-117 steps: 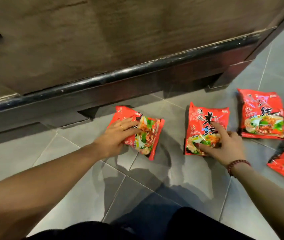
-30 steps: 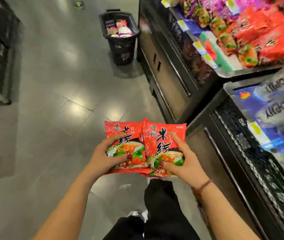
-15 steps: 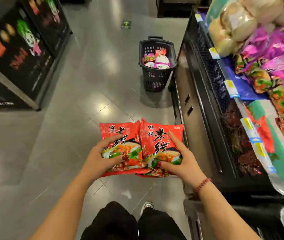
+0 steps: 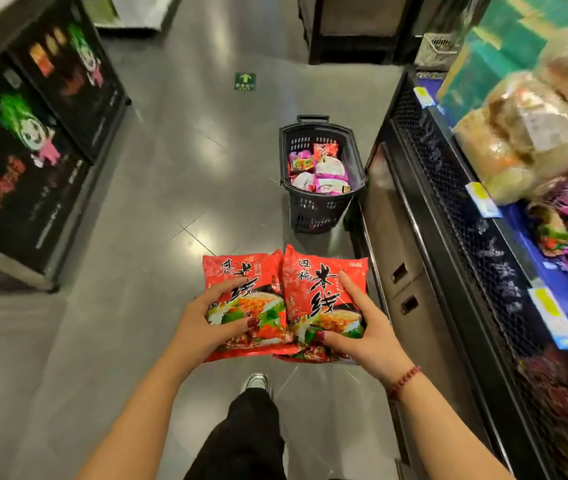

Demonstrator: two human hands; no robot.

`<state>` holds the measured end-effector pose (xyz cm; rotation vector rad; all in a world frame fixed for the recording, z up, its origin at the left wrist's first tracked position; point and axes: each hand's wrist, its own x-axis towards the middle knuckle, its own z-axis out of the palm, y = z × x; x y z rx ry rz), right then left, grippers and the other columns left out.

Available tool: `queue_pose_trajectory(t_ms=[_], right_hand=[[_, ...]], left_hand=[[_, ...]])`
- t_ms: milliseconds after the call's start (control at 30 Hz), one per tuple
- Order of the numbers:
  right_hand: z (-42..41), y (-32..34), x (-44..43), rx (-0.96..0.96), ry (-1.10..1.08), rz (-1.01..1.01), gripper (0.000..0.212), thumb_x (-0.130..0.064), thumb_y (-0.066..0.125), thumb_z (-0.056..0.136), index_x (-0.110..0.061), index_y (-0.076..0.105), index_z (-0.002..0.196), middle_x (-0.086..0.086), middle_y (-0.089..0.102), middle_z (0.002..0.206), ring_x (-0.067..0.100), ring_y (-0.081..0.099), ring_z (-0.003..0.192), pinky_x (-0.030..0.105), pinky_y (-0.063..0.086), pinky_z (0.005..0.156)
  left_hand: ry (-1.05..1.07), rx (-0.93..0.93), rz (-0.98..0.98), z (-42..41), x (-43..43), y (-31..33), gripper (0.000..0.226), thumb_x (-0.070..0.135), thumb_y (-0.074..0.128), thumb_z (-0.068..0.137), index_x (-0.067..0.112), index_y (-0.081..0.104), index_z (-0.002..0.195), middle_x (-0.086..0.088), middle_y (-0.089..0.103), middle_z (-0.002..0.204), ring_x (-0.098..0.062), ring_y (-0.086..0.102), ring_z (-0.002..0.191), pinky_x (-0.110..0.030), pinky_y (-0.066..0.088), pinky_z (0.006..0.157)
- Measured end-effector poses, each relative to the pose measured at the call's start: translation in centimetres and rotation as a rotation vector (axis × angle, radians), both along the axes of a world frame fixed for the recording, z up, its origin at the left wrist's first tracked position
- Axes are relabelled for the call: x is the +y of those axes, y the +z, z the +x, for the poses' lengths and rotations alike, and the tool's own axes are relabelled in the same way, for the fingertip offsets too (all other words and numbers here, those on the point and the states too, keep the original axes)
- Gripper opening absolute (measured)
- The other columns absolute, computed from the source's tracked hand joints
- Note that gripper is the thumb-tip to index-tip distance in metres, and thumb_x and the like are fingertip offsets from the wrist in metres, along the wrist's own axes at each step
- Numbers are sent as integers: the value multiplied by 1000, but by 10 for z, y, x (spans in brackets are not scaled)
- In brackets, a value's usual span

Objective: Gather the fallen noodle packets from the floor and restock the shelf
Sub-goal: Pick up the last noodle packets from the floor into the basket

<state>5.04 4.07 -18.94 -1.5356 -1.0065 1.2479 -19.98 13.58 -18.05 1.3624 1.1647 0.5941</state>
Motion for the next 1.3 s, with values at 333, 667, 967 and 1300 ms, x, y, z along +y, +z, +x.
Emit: queue_pose_trajectory(t_ms=[333,667,967,1300], right_hand=[[36,0,173,-21,-151,5,90,-2,79,72,-47,34,137,-3,47,138,10,59,114,24,55,84],[148,-33,375,-5,-86,-21,90,-6,81,73,-50,35,136,0,45,140,13,58,116,29,55,88],[231,-39,537,-83,-78,-70,87,-3,81,71,-47,35,130,-22,37,127,-4,49,110,7,48,76],[281,-106,687,-221,-145,-230,92,-9,84,68,-38,37,142,-4,39,138,16,45,125,44,43,105]], left_hand=[[-41,-66,-54,48,202,-2,58,-5,77,75,30,64,119,8,63,118,-5,68,95,-16,54,68],[108,-72,-100,152,377,-24,57,-4,76,76,27,62,122,12,61,118,-2,69,93,-18,55,67],[170,-47,-141,219,526,-35,57,2,77,77,35,61,121,12,60,117,-7,70,92,-25,59,69],[46,84,-146,252,697,-118,64,0,83,71,47,66,110,18,59,121,-10,63,108,-24,55,85]])
